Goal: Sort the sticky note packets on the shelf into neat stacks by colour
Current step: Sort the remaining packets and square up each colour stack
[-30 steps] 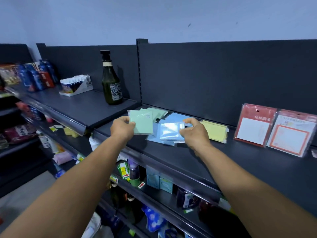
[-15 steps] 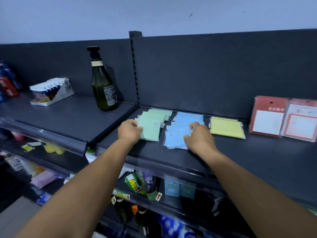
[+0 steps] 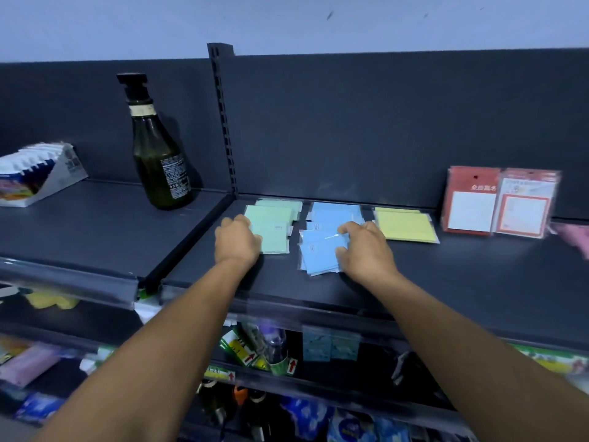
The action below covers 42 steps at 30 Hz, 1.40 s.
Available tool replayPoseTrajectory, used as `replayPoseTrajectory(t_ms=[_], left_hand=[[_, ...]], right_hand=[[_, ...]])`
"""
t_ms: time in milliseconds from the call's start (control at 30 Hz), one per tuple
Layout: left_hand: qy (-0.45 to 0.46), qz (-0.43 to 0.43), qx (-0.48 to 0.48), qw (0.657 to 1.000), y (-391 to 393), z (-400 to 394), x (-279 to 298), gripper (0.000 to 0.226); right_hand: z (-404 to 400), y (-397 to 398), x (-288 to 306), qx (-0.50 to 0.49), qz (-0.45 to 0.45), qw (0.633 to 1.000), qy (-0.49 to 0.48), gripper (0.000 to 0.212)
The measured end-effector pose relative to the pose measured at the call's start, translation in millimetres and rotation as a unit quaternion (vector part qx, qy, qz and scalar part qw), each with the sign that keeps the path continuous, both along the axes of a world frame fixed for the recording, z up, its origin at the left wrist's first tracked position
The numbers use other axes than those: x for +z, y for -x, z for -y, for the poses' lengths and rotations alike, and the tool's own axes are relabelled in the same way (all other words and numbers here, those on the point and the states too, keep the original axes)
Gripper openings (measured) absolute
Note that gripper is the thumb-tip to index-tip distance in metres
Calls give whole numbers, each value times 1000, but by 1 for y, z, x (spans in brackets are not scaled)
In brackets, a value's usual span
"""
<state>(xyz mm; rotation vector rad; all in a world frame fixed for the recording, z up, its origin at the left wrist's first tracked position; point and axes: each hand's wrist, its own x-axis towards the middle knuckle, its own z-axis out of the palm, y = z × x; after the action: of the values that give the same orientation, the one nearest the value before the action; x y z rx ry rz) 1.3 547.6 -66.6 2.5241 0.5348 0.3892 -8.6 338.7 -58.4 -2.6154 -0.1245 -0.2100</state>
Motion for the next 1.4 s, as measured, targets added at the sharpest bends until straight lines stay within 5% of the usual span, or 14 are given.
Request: replayPoseTrajectory(t_ms=[500, 1400], left_hand=[[-238, -27, -285, 928, 43, 97, 27, 65], [-257, 13, -469, 845, 93, 453, 44, 66]], right_hand=[[47, 40, 15, 10, 0, 992, 129, 64], [386, 126, 30, -144, -36, 979, 142, 64]])
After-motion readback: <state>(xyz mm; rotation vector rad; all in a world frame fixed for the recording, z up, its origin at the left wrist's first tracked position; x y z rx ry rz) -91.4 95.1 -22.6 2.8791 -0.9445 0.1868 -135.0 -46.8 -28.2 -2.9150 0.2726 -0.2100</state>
